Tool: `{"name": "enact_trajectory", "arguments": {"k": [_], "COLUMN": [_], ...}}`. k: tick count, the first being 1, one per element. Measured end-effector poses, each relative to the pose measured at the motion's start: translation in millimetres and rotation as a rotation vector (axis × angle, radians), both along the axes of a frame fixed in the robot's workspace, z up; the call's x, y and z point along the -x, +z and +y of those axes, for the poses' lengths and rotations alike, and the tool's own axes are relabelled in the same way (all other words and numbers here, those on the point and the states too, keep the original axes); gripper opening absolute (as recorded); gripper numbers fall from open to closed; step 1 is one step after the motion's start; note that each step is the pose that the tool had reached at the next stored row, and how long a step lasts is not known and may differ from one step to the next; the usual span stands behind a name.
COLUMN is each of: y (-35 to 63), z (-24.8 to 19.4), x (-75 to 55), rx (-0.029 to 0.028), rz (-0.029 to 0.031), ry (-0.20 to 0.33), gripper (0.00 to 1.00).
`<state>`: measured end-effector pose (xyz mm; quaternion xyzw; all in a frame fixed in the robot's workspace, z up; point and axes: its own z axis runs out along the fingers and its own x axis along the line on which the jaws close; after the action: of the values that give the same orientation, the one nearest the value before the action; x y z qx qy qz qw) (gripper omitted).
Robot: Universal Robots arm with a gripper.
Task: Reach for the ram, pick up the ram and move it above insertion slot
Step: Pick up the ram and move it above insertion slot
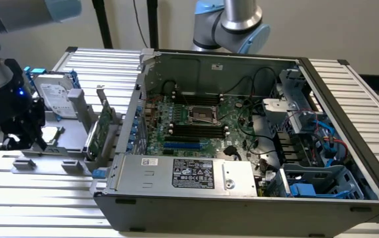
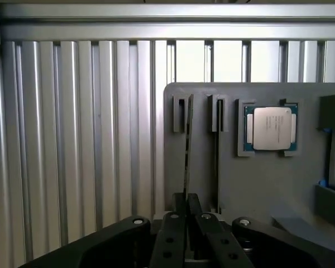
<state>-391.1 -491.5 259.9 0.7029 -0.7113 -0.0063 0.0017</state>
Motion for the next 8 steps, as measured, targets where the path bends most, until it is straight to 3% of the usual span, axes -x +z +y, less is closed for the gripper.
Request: {"name": "enact_trajectory", "arguments": {"k": [8], "y": [36.5], "z": [0.0], "x": [-14.1], "rx": [-0.0013], "rz": [0.0009], "ry": [0.003], "gripper": [0.14]}}
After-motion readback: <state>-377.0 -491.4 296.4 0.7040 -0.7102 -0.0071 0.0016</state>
